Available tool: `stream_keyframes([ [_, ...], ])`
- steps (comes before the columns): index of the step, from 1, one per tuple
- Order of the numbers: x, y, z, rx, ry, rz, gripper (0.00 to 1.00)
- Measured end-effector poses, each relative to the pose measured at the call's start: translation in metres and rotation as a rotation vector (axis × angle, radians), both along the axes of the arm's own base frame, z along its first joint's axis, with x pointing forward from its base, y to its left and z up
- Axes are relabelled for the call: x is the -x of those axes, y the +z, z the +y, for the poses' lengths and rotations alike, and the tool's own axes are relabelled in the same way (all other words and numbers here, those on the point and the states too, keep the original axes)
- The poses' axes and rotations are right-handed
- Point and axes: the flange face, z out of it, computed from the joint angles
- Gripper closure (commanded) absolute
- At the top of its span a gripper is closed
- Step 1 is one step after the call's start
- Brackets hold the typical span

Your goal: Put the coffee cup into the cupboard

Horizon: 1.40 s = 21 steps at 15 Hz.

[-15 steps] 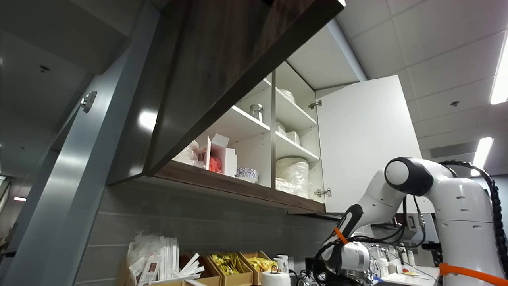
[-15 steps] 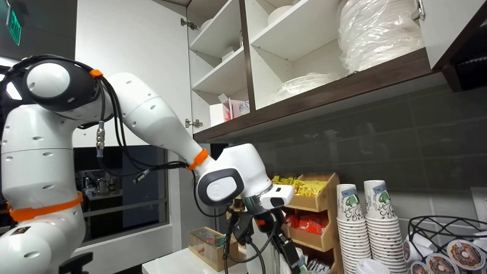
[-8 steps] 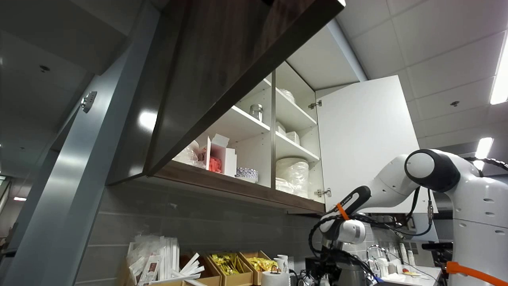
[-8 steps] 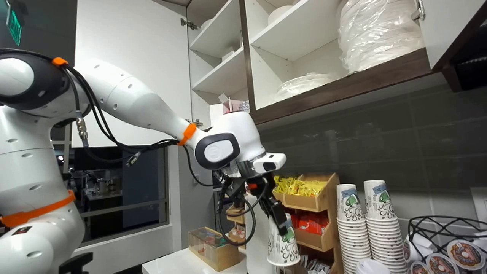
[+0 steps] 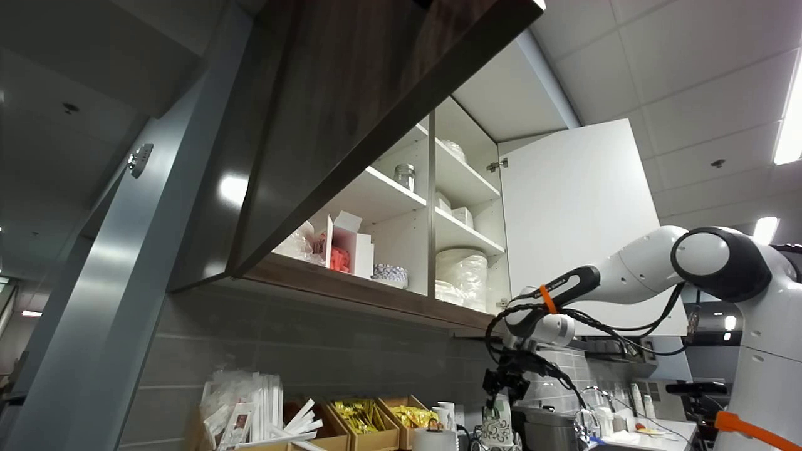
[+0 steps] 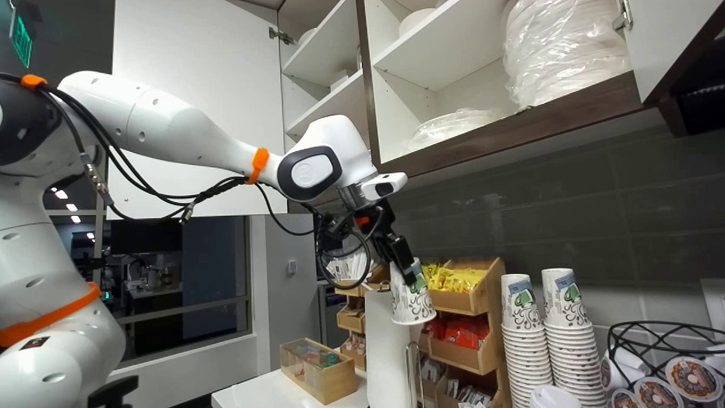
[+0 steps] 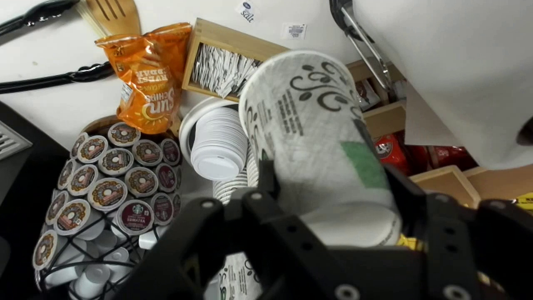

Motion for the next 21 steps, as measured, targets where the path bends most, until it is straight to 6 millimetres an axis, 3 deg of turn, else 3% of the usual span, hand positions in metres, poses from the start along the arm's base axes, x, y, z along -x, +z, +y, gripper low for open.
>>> stream_keyframes([
  [4, 0.005, 0.035, 0.008, 0.009, 0.004, -0.029, 0.57],
  [8, 0.012, 0.076, 0.009, 0.027, -0.008, -0.076, 0.62],
  [20, 0.027, 0.199, 0.021, 0.049, -0.032, -0.209, 0.62],
  [21, 0.029, 0.207, 0.023, 0.051, -0.033, -0.219, 0.37],
])
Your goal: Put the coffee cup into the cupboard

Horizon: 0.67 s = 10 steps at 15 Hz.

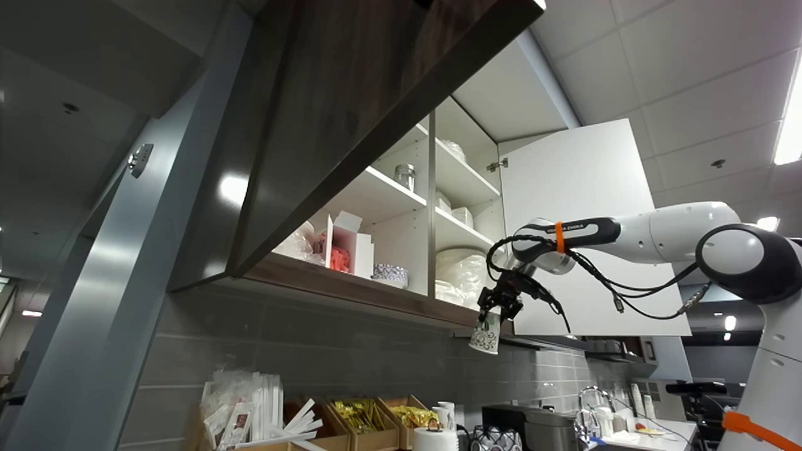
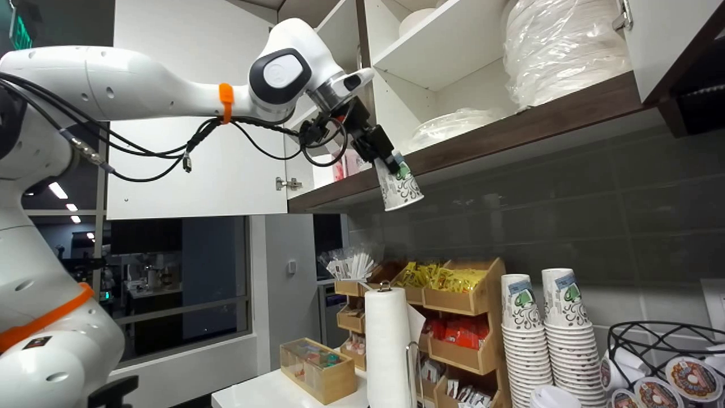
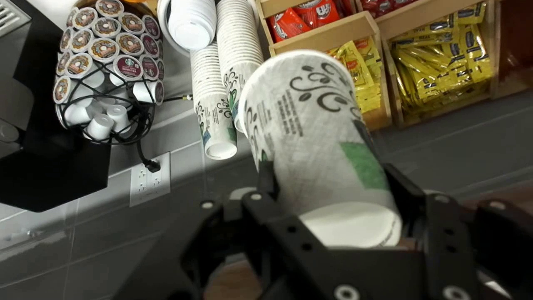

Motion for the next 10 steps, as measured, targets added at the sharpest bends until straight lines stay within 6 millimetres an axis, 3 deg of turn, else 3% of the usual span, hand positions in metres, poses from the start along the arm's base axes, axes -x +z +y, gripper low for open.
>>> stream_keyframes([
  [5, -0.0012, 0.0015, -0.0006, 0.000, 0.000, -0.001, 0.37],
  [6, -0.0014, 0.0013, -0.0006, 0.000, 0.000, 0.000, 0.62],
  [10, 0.0001, 0.0092, -0.0003, -0.002, 0.006, -0.020, 0.62],
])
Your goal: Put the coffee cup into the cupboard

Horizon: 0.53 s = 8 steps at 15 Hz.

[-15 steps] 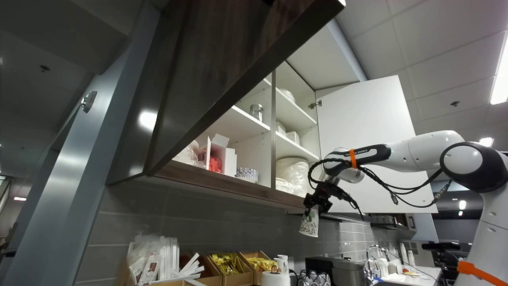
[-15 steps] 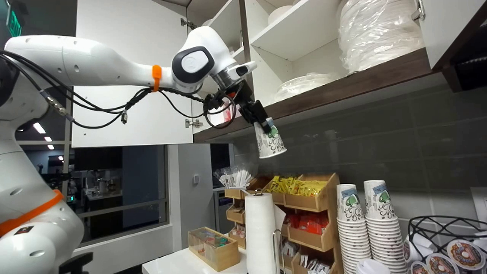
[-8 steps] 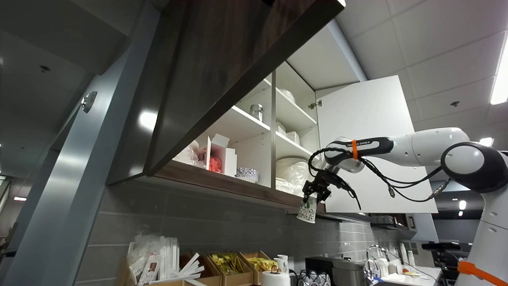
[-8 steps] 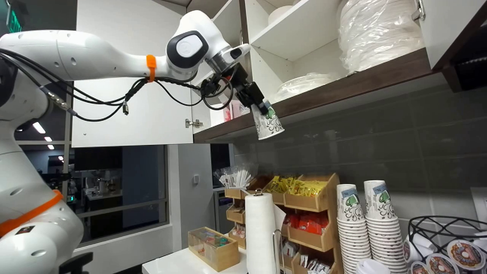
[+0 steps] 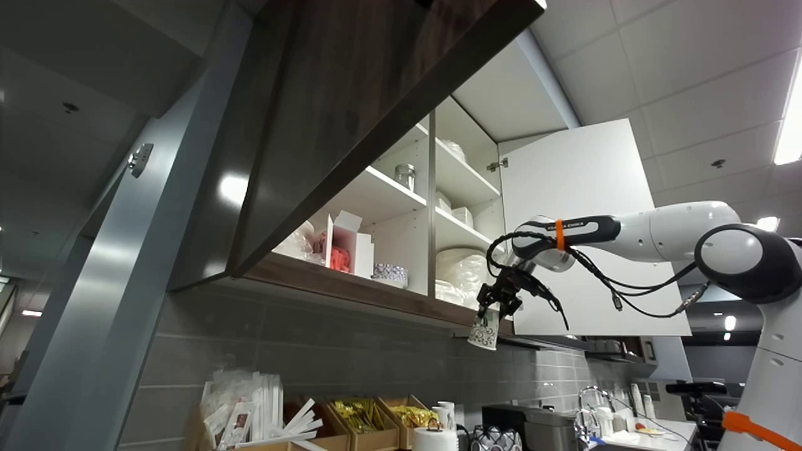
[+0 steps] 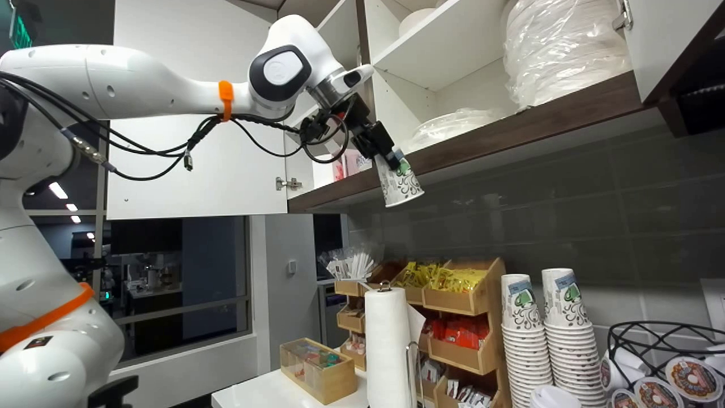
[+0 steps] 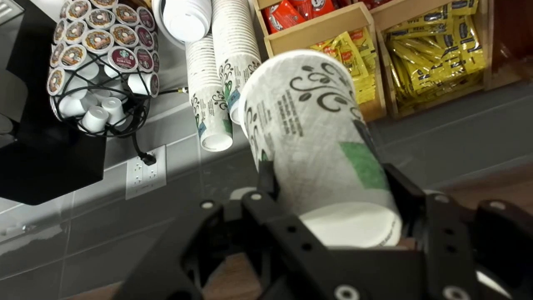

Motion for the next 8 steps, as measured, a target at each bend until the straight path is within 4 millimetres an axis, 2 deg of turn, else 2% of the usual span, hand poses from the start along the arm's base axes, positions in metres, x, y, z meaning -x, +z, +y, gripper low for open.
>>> stream_keyframes([
  [8, 0.032, 0.090, -0.006, 0.085, 0.100, -0.188, 0.62],
])
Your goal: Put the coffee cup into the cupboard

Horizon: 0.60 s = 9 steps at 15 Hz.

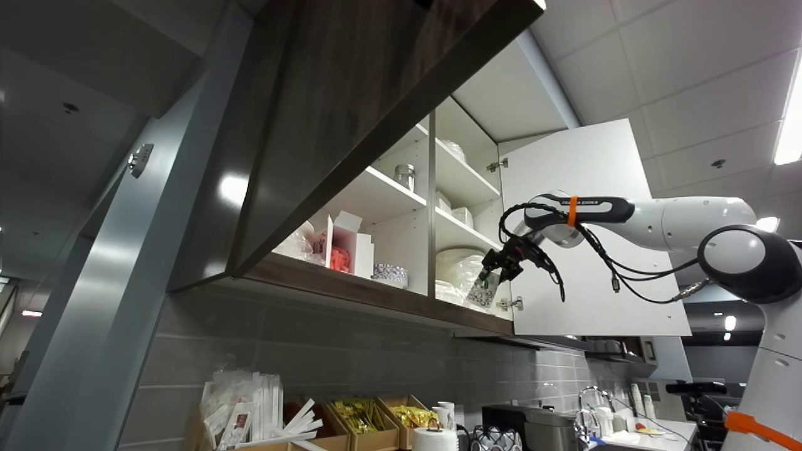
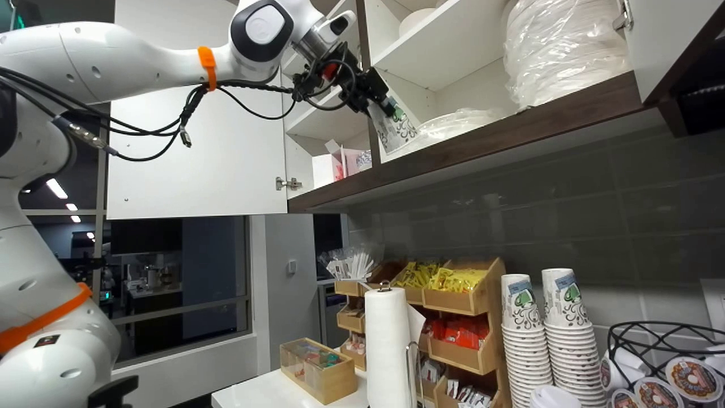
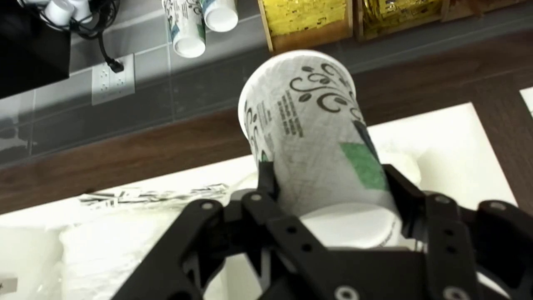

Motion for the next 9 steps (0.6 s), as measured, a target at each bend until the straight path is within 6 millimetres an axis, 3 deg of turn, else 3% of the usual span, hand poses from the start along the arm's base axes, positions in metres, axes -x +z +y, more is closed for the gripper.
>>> stream_keyframes([
  [5, 0.010, 0.037, 0.005, 0.015, 0.042, -0.096, 0.62],
  [9, -0.003, 0.055, 0.012, 0.020, 0.055, -0.177, 0.62],
])
